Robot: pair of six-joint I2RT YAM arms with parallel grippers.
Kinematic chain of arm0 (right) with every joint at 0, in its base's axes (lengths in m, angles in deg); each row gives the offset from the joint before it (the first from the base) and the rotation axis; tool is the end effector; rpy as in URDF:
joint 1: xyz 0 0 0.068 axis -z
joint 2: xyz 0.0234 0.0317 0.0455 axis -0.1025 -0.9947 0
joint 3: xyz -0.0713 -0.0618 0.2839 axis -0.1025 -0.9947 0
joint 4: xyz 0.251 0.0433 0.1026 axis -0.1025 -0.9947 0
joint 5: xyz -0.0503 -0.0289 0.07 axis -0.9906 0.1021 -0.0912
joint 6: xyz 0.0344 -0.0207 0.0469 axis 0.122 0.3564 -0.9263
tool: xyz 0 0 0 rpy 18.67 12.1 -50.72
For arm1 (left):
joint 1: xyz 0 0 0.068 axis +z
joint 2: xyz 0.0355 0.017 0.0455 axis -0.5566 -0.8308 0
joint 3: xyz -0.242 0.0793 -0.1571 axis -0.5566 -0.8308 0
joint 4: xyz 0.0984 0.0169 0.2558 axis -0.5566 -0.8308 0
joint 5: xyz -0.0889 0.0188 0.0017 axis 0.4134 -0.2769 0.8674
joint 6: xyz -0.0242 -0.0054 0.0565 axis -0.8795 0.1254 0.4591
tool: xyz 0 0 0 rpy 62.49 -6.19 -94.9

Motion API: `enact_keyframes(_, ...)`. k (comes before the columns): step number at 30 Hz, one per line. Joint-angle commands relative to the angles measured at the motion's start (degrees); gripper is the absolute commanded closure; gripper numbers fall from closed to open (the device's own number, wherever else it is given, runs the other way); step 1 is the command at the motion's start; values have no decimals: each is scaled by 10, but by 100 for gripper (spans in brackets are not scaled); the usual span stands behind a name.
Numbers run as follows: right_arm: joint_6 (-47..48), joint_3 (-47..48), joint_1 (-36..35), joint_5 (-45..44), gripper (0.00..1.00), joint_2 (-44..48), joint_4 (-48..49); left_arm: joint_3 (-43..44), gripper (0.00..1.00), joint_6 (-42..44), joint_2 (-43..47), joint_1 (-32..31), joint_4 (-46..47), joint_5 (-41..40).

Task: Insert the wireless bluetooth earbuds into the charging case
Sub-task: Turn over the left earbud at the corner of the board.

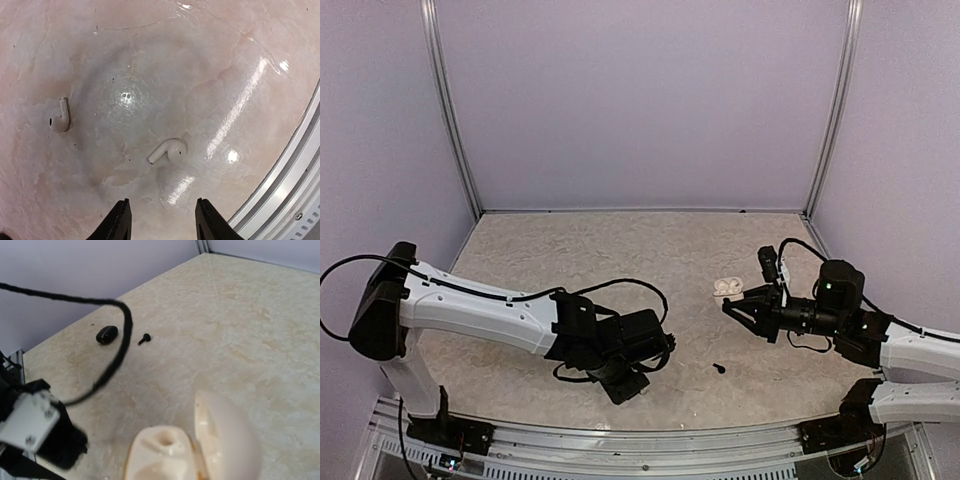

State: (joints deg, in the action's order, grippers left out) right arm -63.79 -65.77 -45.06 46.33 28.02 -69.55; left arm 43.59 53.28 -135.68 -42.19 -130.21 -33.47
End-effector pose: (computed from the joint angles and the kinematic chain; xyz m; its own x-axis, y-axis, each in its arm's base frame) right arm 0.1427 0.1416 0.2405 -0.4009 -0.0047 -0.9161 -0.8125 0.4639 0.3532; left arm 0.0992 -0.3621 0.2016 -0.4987 0.7947 -0.3459 0.8284 0.5544 0.0794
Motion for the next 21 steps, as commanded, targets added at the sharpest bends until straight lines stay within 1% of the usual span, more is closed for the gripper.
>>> enact_keyframes(1,-1,-1,4,1,100,21,-2,16,58,195,-2,4,-18,50)
enact_keyframes(3,-3,-3,4,-3,100,27,-6,28,61,238,-5,10,-20,56)
enact_keyframes(8,-8,-5,4,-14,100,41,-21,58,66,314,-29,19,-51,63)
enact_keyframes(11,-15,-7,10,-15,100,53,-29,66,67,354,-46,19,-55,72)
enact_keyframes(15,-22,-1,17,-10,100,56,-39,89,67,391,-71,19,-68,76)
enact_keyframes(19,-21,3,23,-8,100,58,-44,128,67,412,-111,15,-85,69)
enact_keyframes(21,-21,2,26,-5,100,60,-44,134,67,420,-131,14,-86,63)
